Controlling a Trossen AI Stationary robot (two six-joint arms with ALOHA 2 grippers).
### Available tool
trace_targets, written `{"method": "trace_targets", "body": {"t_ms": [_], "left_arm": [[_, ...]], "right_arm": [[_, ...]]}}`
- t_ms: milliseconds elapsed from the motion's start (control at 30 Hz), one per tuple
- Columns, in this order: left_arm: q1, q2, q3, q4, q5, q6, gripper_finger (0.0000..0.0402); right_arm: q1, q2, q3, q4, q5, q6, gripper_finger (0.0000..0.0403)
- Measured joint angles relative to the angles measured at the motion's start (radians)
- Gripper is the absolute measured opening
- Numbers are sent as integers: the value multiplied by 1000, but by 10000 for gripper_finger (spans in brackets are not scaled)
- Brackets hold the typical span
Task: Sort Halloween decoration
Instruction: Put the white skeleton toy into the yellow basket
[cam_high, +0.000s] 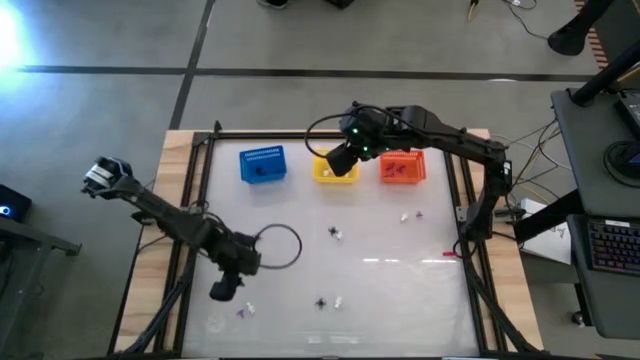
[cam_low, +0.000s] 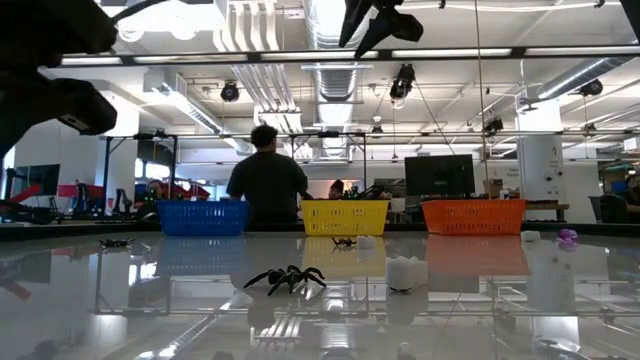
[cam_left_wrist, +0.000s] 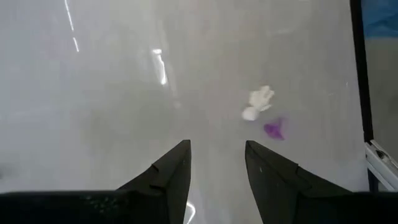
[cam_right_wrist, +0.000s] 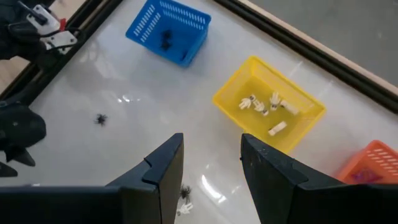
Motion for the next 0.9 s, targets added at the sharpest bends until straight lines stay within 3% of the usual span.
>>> {"method": "trace_targets", "body": {"t_ms": [467, 733, 900], "left_arm": [[-134, 241, 25, 220, -44, -119, 134], [-211, 307, 54, 235, -20, -145, 134], [-221, 360, 58, 237, -72, -162, 134]], "right_arm": [[67, 0, 0, 1, 0, 63, 151], [99, 0, 0, 1, 0, 79, 151], [123, 0, -1, 1, 0, 86, 151]]}}
